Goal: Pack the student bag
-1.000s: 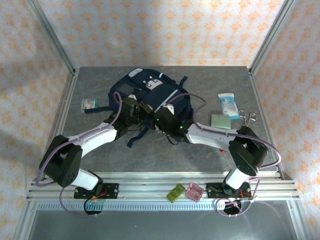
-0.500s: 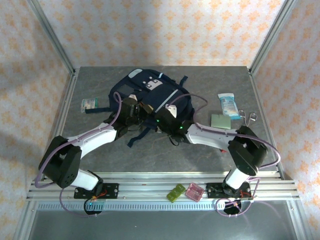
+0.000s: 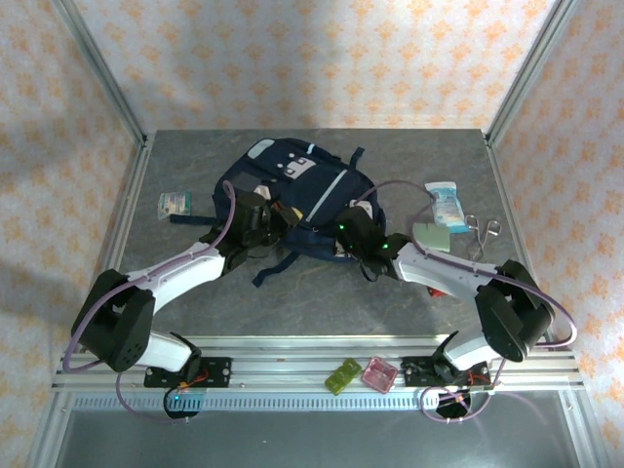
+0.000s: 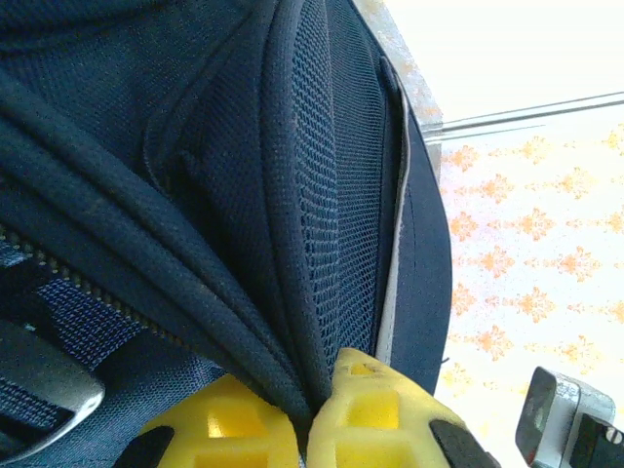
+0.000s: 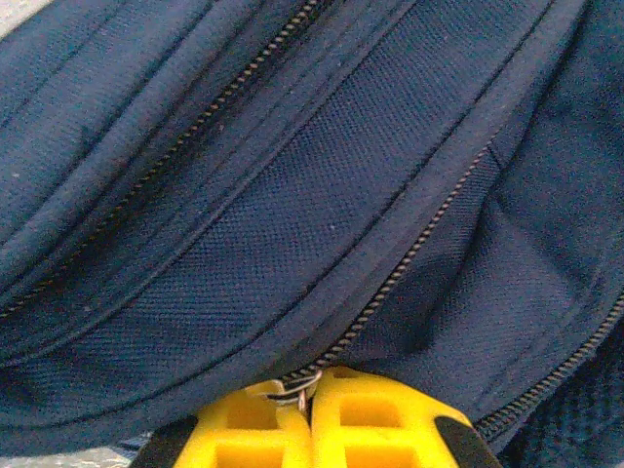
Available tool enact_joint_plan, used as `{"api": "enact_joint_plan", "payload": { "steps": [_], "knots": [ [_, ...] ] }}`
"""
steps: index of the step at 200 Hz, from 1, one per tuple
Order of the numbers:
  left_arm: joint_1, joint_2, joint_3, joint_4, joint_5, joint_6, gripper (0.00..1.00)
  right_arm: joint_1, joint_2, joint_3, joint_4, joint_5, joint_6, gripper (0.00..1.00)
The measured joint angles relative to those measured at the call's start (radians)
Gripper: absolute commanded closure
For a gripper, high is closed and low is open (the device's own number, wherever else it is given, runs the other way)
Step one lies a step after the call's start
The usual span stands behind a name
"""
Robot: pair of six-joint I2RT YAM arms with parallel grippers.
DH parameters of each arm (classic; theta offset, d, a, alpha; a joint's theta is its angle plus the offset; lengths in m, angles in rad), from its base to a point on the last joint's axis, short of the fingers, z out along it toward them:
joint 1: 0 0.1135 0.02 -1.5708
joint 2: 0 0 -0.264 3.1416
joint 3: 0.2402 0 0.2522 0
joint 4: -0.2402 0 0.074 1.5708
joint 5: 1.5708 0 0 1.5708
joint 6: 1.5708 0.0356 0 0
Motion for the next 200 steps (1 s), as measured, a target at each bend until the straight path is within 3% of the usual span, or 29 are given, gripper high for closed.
{"api": "enact_joint_plan", "payload": {
  "steps": [51,114,151,200],
  "knots": [
    [0.000,0.019,0.030,-0.020,0.014,0.094,1.00,-0.012,-0.020,-0.004,-0.021,-0.022,-0.073,1.00],
    [0.063,0.127,0.207,-0.162,0.032,0.282,1.00,0.117,0.011,-0.003,0.022,-0.019,-0.053,1.00],
    [0.135,0.126,0.214,-0.183,-0.028,0.337,0.60,0.174,0.134,0.080,0.130,-0.132,-0.010,1.00],
    [0.144,-0.088,0.050,-0.140,-0.079,0.305,0.51,0.182,0.212,0.140,0.177,-0.217,0.008,1.00]
  ]
}}
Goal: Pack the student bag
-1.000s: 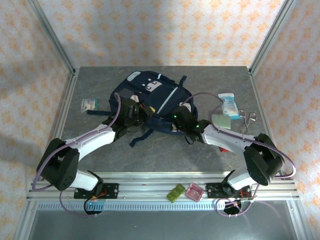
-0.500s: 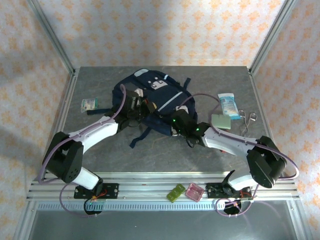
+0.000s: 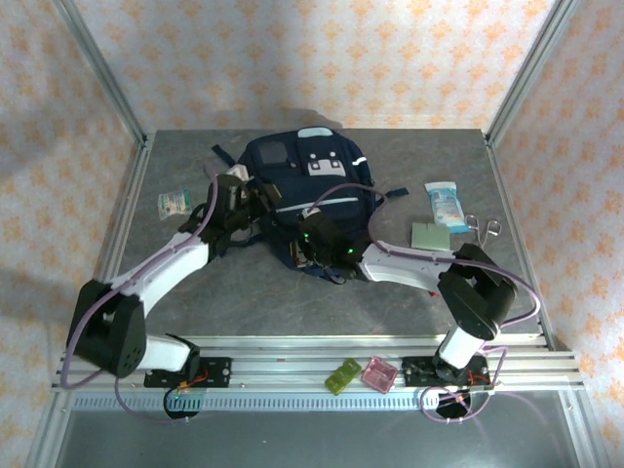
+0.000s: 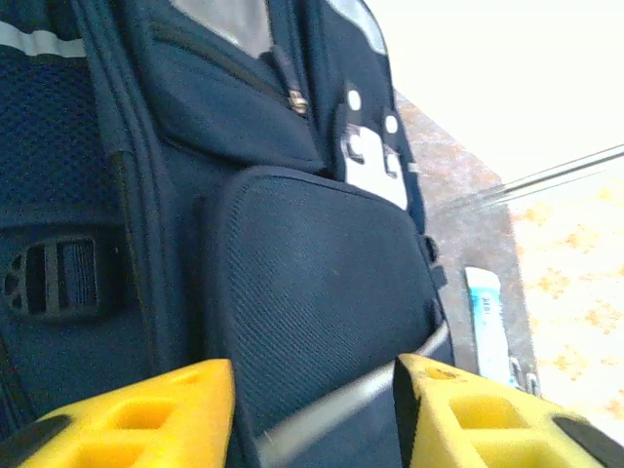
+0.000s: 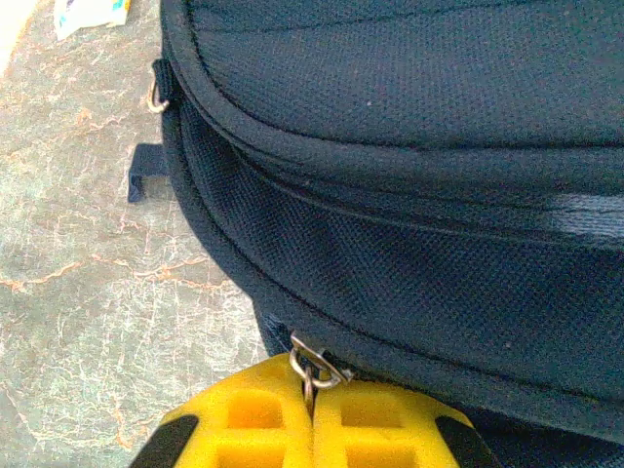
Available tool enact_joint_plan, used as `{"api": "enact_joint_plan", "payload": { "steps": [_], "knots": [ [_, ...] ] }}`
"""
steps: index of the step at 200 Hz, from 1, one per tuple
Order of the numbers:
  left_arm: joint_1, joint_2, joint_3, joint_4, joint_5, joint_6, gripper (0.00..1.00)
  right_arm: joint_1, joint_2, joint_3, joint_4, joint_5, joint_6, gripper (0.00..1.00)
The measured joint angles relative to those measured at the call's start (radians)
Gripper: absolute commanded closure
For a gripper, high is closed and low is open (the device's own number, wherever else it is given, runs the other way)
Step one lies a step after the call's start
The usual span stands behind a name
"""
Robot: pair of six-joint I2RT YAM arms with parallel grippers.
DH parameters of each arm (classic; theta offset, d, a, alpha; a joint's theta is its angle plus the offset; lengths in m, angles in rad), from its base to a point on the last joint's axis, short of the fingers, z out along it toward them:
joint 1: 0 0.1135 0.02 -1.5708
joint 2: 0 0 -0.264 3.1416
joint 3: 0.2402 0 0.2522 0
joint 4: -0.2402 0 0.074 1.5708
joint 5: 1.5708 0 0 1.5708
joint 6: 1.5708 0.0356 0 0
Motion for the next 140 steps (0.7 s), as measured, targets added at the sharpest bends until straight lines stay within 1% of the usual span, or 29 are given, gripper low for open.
{"api": "enact_joint_plan", "payload": {
  "steps": [21,41,67,89,99,104,107,110,117,122,130,140],
  "knots": [
    [-0.021,-0.090,-0.103,0.011,-0.030,-0.045,0.47,0.000,0.014,0.006,0.003,-0.013,0.000,1.00],
    [-0.066,-0.126,-0.174,0.013,-0.060,-0.090,0.45,0.000,0.015,0.007,0.005,-0.019,0.000,1.00],
    [-0.128,-0.102,-0.198,0.025,-0.087,-0.130,0.44,0.000,0.016,0.008,0.006,-0.020,0.000,1.00],
    [-0.135,-0.048,-0.198,0.074,-0.105,-0.152,0.44,0.000,0.016,0.008,0.006,-0.023,0.000,1.00],
    [-0.135,-0.019,-0.197,0.097,-0.116,-0.156,0.46,0.000,0.016,0.008,0.006,-0.023,0.002,1.00],
    [-0.135,-0.003,-0.196,0.107,-0.122,-0.158,0.49,0.000,0.016,0.008,0.006,-0.024,0.003,1.00],
    [-0.136,0.007,-0.196,0.113,-0.124,-0.161,0.53,0.000,0.016,0.008,0.006,-0.024,0.003,1.00],
    [-0.136,0.016,-0.195,0.119,-0.130,-0.162,0.60,0.000,0.016,0.008,0.006,-0.025,0.003,1.00],
    [-0.138,0.035,-0.193,0.135,-0.137,-0.167,0.81,0.000,0.016,0.008,0.006,-0.027,0.003,1.00],
    [-0.141,0.051,-0.190,0.146,-0.140,-0.174,0.90,0.000,0.016,0.008,0.006,-0.027,0.003,1.00],
    [-0.142,0.073,-0.182,0.160,-0.145,-0.172,1.00,0.000,0.016,0.008,0.005,-0.026,0.003,1.00],
    [-0.142,0.092,-0.172,0.166,-0.145,-0.174,1.00,-0.002,0.018,0.008,0.001,-0.023,0.003,1.00]
  ]
}}
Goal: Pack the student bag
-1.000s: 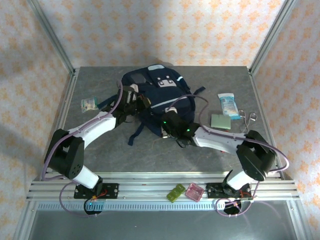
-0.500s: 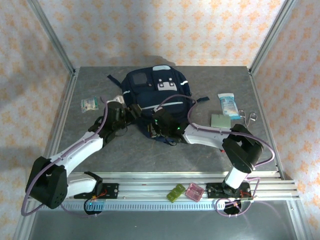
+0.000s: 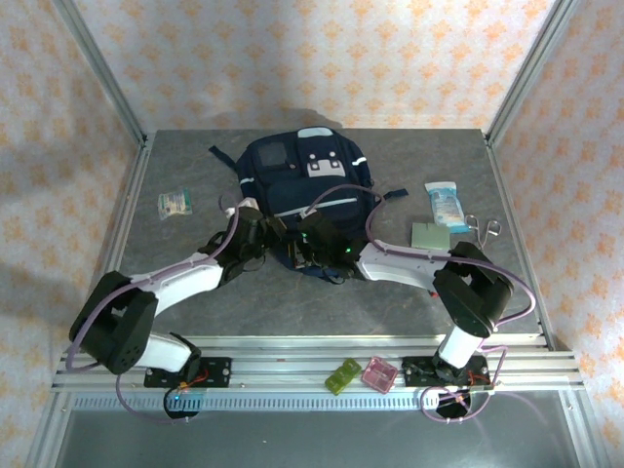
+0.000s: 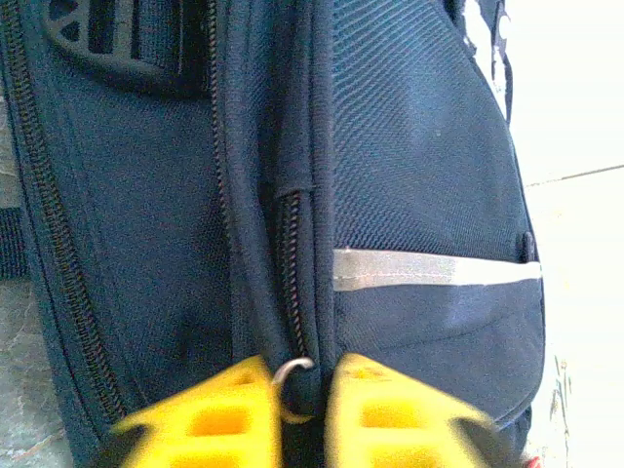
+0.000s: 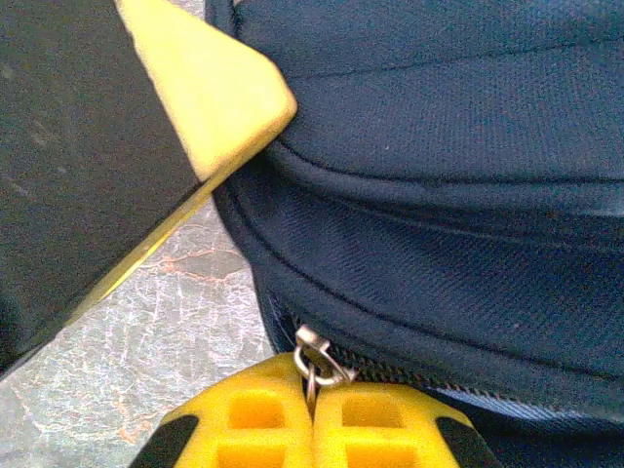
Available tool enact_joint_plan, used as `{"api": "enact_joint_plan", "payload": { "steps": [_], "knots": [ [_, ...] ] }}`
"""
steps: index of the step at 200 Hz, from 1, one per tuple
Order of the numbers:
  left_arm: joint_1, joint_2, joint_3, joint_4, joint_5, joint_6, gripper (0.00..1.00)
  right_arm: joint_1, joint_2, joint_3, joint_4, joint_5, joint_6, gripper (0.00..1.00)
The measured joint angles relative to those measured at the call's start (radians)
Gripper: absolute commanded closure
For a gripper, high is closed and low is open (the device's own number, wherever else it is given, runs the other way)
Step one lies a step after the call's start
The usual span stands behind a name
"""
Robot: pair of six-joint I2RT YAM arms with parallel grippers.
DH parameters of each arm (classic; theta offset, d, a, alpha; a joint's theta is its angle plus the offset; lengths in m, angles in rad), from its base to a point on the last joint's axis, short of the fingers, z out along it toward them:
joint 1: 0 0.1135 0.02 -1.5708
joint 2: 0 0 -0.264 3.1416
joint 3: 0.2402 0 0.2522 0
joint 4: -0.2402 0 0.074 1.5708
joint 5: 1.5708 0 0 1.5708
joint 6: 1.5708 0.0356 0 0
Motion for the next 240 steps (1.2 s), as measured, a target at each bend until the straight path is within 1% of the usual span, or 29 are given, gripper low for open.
{"api": "enact_joint_plan", "payload": {
  "steps": [40,74,94,130,146,189,207,225,232,240],
  "knots": [
    [0.000,0.033,0.032,0.008,0.000,-0.004,1.00,-0.013,0.006,0.006,-0.020,0.013,0.000,1.00],
    [0.001,0.021,0.036,-0.009,0.001,0.022,1.00,-0.048,-0.010,0.013,-0.096,-0.001,0.007,1.00],
    [0.008,0.004,0.037,-0.011,0.009,0.034,1.00,-0.101,-0.049,-0.007,-0.146,-0.016,0.006,1.00],
    [0.015,-0.005,0.037,-0.012,0.024,0.050,1.00,-0.238,-0.119,-0.100,-0.193,-0.009,-0.010,1.00],
    [0.015,-0.005,0.038,-0.012,0.035,0.056,1.00,-0.267,-0.128,-0.116,-0.200,0.008,-0.019,1.00],
    [0.027,-0.003,0.085,-0.063,0.047,0.098,1.00,-0.249,-0.193,-0.128,-0.208,0.039,-0.023,1.00],
    [0.056,0.005,0.121,-0.090,0.063,0.119,1.00,-0.211,-0.216,-0.131,-0.203,0.061,-0.014,1.00],
    [0.100,0.026,0.163,-0.126,0.066,0.146,1.00,-0.148,-0.217,-0.130,-0.177,0.065,0.009,1.00],
    [0.117,0.036,0.180,-0.135,0.066,0.155,0.96,-0.126,-0.212,-0.129,-0.164,0.064,0.017,1.00],
    [0.134,0.045,0.196,-0.145,0.066,0.164,0.87,-0.100,-0.197,-0.119,-0.151,0.060,0.026,1.00]
  ]
}}
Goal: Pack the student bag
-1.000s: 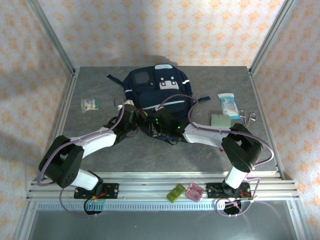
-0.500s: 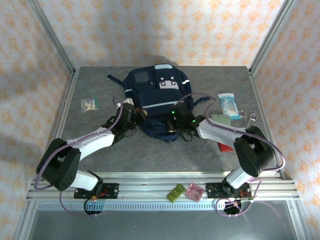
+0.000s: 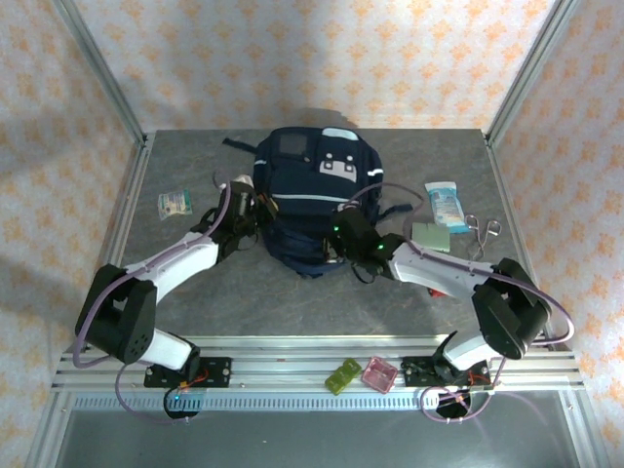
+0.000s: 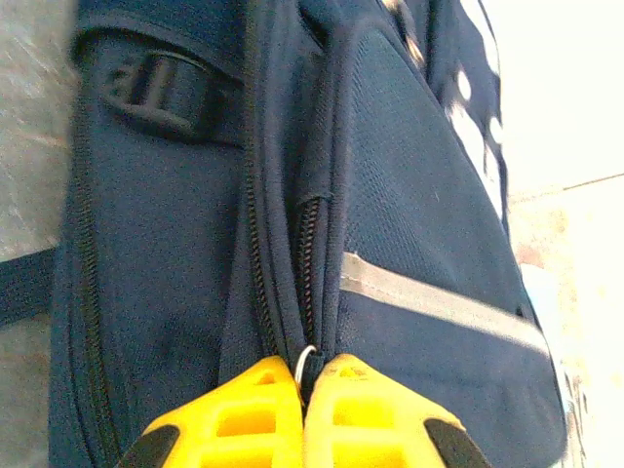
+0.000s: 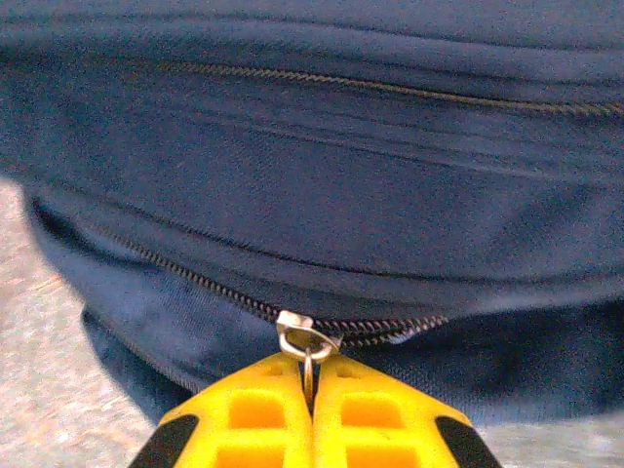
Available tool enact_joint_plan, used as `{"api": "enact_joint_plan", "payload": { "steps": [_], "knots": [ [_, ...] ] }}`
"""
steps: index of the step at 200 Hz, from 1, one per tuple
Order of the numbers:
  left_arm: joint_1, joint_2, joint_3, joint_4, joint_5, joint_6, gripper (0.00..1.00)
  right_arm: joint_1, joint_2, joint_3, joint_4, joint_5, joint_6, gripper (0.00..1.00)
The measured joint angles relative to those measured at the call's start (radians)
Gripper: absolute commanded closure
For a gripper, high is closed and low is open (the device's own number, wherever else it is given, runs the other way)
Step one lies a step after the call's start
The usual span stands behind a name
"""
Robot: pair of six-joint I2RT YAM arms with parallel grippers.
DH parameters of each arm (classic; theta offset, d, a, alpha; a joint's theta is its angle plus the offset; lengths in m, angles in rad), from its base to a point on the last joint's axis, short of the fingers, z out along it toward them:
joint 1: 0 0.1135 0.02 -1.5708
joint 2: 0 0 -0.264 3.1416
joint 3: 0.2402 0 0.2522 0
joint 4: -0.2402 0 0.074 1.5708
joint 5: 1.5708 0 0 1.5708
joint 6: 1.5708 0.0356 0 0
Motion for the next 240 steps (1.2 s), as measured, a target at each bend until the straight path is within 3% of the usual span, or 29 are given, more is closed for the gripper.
{"api": "enact_joint_plan", "payload": {
  "steps": [21,39,81,107,150,191,211,227,240],
  "knots": [
    [0.041,0.008,0.042,-0.021,-0.018,0.030,0.65,0.048,0.075,0.047,0.040,-0.042,0.024,1.00],
    [0.067,-0.011,0.056,-0.022,-0.038,0.039,0.57,0.066,0.145,0.086,0.078,-0.085,0.043,1.00],
    [0.055,-0.181,-0.047,-0.027,-0.040,0.011,0.52,0.068,0.206,0.119,0.118,-0.132,0.061,1.00],
    [-0.020,-0.246,-0.158,-0.023,-0.048,-0.050,0.48,0.068,0.206,0.119,0.122,-0.135,0.060,1.00],
    [-0.120,-0.166,-0.212,-0.009,-0.052,-0.134,0.45,0.068,0.206,0.119,0.126,-0.135,0.060,1.00],
    [-0.146,-0.061,-0.190,0.034,-0.060,-0.172,0.44,0.068,0.207,0.119,0.129,-0.135,0.060,1.00],
    [-0.145,-0.010,-0.160,0.055,-0.064,-0.182,0.52,0.068,0.208,0.119,0.130,-0.135,0.060,1.00],
    [-0.145,0.028,-0.132,0.056,-0.070,-0.179,0.81,0.068,0.212,0.119,0.135,-0.135,0.060,1.00],
    [-0.145,0.058,-0.116,0.055,-0.076,-0.185,1.00,0.068,0.216,0.119,0.135,-0.134,0.059,1.00]
  ]
}}
